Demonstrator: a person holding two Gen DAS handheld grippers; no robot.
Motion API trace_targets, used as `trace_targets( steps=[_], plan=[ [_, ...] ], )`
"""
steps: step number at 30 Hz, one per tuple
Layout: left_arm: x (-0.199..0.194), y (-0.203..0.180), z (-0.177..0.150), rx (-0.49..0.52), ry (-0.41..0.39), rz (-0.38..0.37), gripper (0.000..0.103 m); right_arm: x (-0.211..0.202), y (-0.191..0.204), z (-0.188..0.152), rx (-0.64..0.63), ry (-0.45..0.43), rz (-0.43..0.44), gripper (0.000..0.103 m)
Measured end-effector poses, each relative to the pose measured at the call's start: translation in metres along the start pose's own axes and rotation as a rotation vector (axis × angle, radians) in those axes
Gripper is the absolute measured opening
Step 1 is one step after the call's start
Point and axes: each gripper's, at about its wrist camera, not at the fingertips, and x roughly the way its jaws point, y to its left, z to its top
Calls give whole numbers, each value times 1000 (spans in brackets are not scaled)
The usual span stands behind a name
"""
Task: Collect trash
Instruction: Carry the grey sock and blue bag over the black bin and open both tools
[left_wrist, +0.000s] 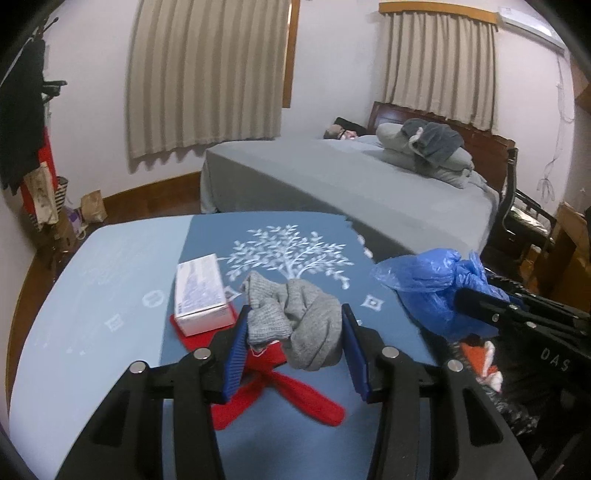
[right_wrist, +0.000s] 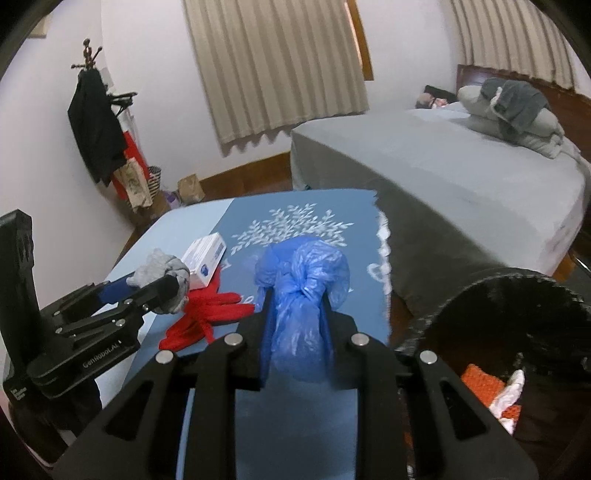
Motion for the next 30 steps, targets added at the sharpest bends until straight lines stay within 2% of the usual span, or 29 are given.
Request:
trace_targets(
  steps=[12,24,30],
  plan=[
    [1,-69,13,76,-19,-122,47,-54,-56,-5,69,-73,-115,22],
    [12,-155,16,174,-12,-296,47,-105,-122,-35,161,-103,-262,22],
    [16,-189,11,210,-7,-357,47,-123,-152,-53,201,-104,-322,22]
  ],
)
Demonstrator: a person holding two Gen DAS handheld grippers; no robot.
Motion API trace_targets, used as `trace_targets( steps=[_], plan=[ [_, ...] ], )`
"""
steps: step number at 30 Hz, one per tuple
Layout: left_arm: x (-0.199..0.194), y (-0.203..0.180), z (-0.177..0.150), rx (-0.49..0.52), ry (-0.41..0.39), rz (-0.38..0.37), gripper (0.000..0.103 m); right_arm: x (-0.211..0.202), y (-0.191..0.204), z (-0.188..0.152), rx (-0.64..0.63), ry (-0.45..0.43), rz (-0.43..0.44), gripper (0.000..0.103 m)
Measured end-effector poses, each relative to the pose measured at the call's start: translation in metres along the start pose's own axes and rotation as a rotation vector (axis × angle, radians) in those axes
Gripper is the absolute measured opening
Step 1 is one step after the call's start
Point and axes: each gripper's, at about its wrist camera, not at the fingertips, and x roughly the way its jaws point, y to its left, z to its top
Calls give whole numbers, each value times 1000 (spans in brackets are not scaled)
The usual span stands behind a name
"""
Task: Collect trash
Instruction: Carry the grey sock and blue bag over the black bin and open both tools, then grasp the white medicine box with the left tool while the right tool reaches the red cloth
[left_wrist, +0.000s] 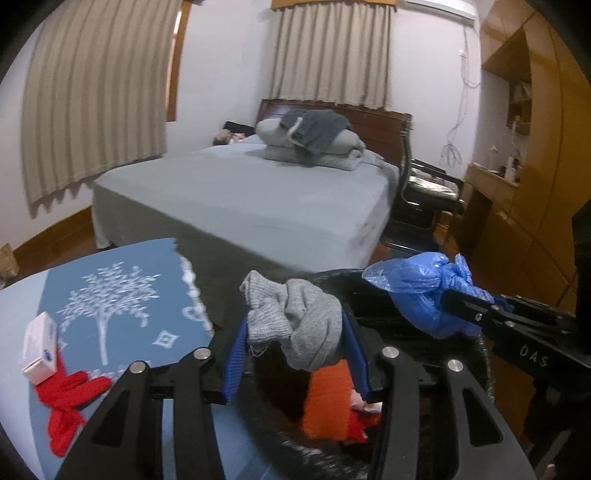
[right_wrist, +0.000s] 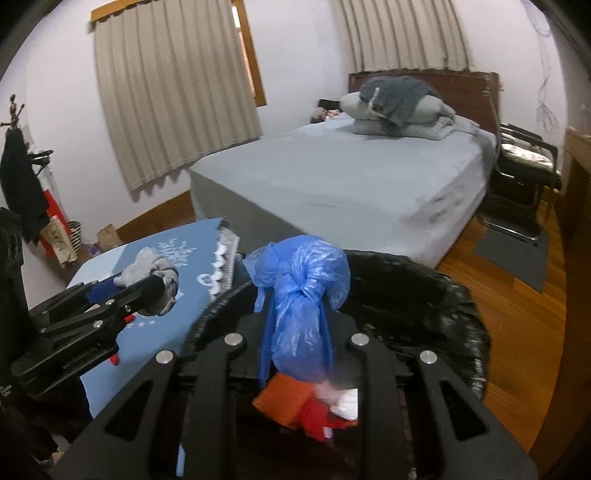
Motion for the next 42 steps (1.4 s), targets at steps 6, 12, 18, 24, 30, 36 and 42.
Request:
trace_targets(
  steps=[6,12,18,24,30,36,42],
  plan=[
    [13,-25,4,17,9,-50,48,-3,-22,-6,14,2,-40,23],
    [21,-37,10,19,19,-113,64,-2,-35,-10,24,14,-68,25],
    [14,-27,14,-8,1,-86,72,-1,-44,-12,32,10,-99,65],
    [-5,9,19,-53,-34,19,86,-7,-33,-8,-11,-48,-101,94],
    [-29,48,14,-81,-60,123,91,-11,-5,0,-47,-112,-81,98],
    [-54,87,5,-103,-82,233,93,9,30,9,-35,-98,-2,98],
    [-71,141,-10,-159,-81,353,93,34,85,18,-88,-99,62,98]
  ],
)
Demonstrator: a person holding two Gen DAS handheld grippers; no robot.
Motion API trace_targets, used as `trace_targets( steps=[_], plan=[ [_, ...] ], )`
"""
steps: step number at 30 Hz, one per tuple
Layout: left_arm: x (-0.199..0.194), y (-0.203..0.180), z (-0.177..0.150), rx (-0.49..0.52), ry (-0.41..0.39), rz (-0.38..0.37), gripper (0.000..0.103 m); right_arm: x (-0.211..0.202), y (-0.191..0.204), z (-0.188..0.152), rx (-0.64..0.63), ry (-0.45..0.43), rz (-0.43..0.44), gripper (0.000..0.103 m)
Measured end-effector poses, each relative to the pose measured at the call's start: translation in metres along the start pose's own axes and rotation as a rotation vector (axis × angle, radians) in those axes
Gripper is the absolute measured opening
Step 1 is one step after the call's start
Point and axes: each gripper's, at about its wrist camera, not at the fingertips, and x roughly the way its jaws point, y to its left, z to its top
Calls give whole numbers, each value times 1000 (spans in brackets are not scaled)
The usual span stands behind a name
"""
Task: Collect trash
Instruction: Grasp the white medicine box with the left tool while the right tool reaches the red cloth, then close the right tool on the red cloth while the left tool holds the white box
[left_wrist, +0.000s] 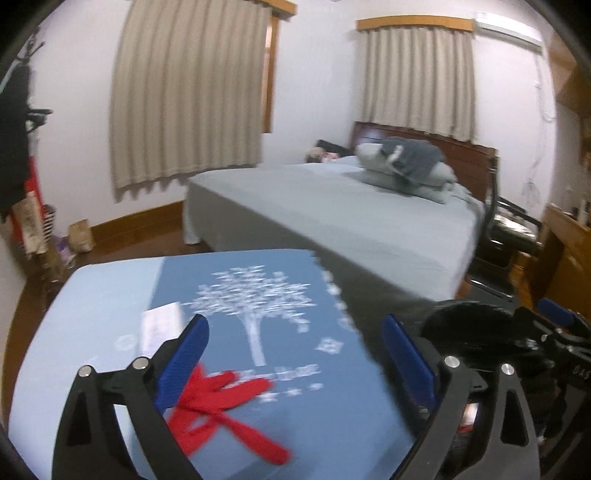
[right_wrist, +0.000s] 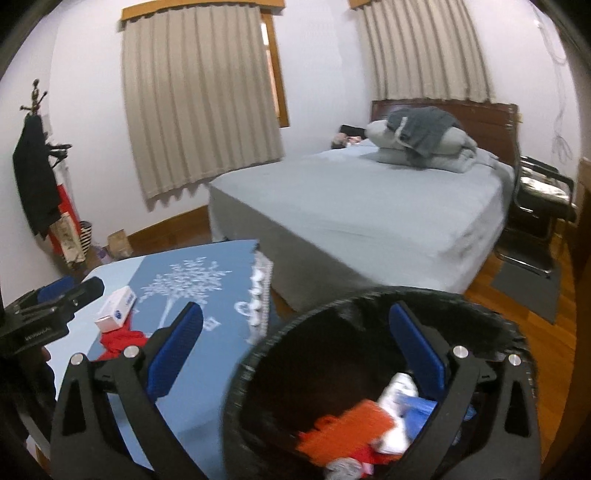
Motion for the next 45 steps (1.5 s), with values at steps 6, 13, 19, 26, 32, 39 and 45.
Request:
trace_targets(
  steps=[6,13,19,26,32,39,45],
  plan=[
    [14,56,-12,-46,35,102,95,37,47,4,-33,41,69,98],
    [43,105,-23,-87,73,180,95,73,89,1,-76,94,113,98],
    [66,123,-27,-118,89,199,91,98,109,-6,-95,120,116,98],
    [89,135,-37,-150,146,181,81,117,121,-12,-105,149,114,98],
    [101,137,-43,-154,181,171,79,129,127,-16,-113,172,117,98],
    [104,145,-45,-181,202,140,60,136,133,-17,-119,187,122,98],
    [81,150,-36,-190,144,142,59,138,137,-17,-120,188,130,98]
  ],
)
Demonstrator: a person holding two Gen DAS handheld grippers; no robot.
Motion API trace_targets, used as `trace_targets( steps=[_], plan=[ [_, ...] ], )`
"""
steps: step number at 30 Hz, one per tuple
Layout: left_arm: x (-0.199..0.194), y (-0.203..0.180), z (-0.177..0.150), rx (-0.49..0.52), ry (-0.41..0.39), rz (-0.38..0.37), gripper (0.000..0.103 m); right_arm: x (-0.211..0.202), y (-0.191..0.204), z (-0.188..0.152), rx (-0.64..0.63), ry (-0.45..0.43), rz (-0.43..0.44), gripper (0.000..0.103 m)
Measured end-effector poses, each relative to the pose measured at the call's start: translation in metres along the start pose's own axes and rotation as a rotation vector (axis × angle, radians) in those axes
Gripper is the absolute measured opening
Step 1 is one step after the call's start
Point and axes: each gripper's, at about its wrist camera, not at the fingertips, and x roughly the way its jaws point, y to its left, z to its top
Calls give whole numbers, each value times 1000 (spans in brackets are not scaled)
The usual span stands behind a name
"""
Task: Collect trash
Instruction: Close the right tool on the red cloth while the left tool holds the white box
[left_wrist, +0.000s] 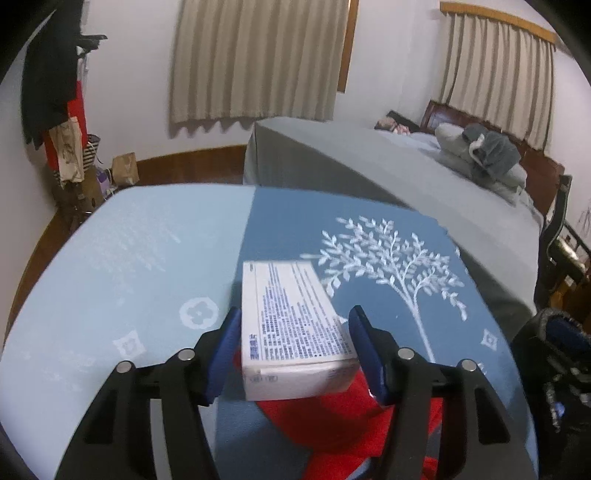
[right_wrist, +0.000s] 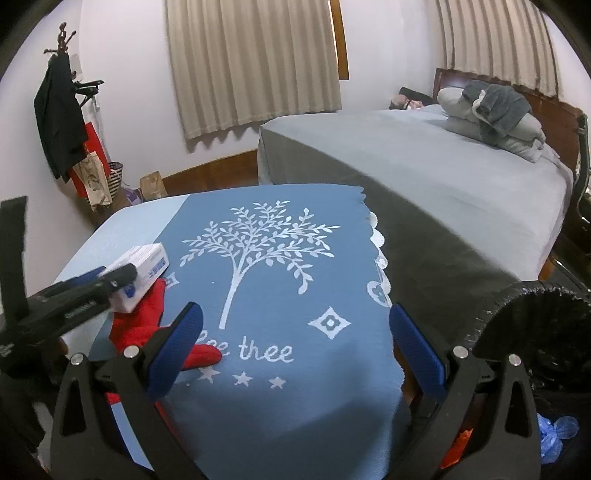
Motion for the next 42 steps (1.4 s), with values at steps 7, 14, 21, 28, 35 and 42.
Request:
trace_targets(
  steps=[7,14,21,28,35,42],
  plan=[
    [-34,28,-4,-16,-24,35,58,6,14,1,-6,13,33,98],
    [-33,53,-30,-35,65,75,58,10,34,-1,-29,26,64,98],
    [-21,57,-35,-48,99,83,63,13,44,-4,-48,42,68,98],
    [-10,64,-37,-62,112,67,57,16,50,-2,-56,48,74,98],
    [-27,72,-35,-77,53,71,56,20,68,-5,-71,58,98,98],
    [-47,91,-38,-82,36,116,56,32,98,-15,-89,112,150,98]
  ],
)
